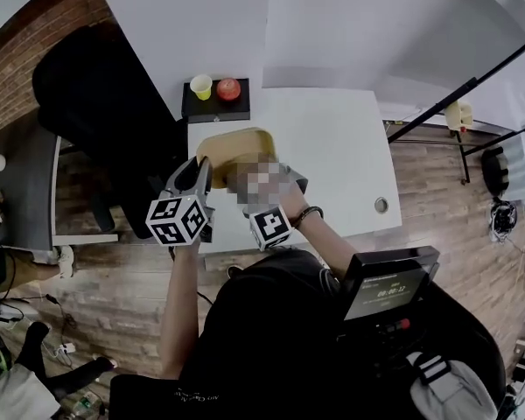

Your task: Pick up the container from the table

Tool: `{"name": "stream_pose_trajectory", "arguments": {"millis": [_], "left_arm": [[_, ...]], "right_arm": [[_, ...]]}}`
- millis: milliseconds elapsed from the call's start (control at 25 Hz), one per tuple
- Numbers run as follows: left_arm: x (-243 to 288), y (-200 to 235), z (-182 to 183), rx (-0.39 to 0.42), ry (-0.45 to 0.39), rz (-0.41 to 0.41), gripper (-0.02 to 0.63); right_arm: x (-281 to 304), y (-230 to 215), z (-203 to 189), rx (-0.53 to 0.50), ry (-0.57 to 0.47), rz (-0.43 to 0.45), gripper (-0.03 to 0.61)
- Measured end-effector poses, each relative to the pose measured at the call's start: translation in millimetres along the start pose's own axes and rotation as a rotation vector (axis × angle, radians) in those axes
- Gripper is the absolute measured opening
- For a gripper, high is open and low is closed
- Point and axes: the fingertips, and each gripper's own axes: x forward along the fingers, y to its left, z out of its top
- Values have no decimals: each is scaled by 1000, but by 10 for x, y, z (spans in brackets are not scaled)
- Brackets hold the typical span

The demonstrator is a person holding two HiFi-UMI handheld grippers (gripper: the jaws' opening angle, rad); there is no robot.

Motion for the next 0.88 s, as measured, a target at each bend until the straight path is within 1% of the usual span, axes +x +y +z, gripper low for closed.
{"name": "stream_pose_trajectory", "arguments": {"millis": [160, 240, 360, 440, 520, 640, 760, 880], "left_arm": [[27, 23, -121, 67, 80, 27, 67], [33, 30, -166, 82, 105, 39, 66], [41, 24, -201, 75, 120, 50, 50], [41, 26, -213, 59, 123, 57, 35], [35, 34, -230, 43, 124, 65, 26], [36, 57, -258, 43, 127, 81, 23], [5, 144, -266, 65, 122, 123, 18], [-45, 235, -238, 74, 108, 157, 18]], "right_arm": [[-23, 49, -54, -33, 20, 12, 38], [-45, 62, -30, -35, 13, 36, 40], [-59, 91, -17, -53, 11, 59, 43], [-43, 173, -1, -46, 6, 76, 49], [-27, 234, 25, -37, -5, 79, 55], [-48, 216, 99, -31, -41, 77, 66], [-73, 257, 125, 11, -59, 85, 105], [-183, 175, 126, 105, -82, 56, 137]]}}
